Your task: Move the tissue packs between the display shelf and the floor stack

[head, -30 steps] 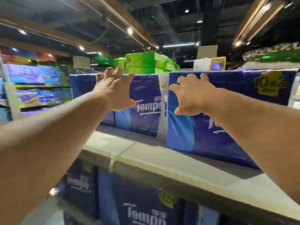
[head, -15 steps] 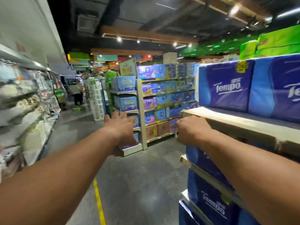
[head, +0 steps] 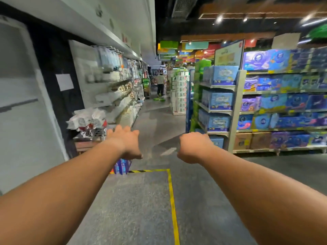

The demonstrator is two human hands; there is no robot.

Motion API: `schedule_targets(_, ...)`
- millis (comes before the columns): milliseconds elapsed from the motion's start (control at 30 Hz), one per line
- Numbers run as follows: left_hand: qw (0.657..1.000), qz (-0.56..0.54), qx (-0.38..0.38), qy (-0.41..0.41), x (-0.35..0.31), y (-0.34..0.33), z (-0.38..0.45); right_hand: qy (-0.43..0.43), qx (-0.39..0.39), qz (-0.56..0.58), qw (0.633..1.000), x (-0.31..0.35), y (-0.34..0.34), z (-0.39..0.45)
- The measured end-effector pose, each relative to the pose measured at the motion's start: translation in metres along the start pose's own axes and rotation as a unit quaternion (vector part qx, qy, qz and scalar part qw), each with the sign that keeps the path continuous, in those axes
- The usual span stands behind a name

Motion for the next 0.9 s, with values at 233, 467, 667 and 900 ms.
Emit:
schedule_targets(233,0.997,-0.014,0.043,0.065,0.071,-0.050,0.147,0.062,0.028,0.018,0.998,0.041,-0.059,0.185)
schedule_targets(467,0.989,-0.051,0.083,0.115,0.131,-0.134,0.284,0.128,0.102,0.041,0.986,0.093,-0.133,0.367)
schedule_targets(667,0.977,-0.068,0.143,0.141,0.172,-0.227,0.416,0.158,0.137,0.055,0.976,0.139,-0.216,0.499)
schedule_targets(900,0.974,-0.066,0.181,0.117,0.188,-0.295,0.590,0.177,0.196,0.046,0.964,0.145,-0.293,0.630)
Point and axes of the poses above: each hand's wrist, its own z-axis towards the middle knuckle, its own y-axis out of the back of the hand, x = y × z, the point moved 10 cm from there along z, towards the middle knuckle, and after that the axes turned 4 degrees about y, right-handed, at the moved point
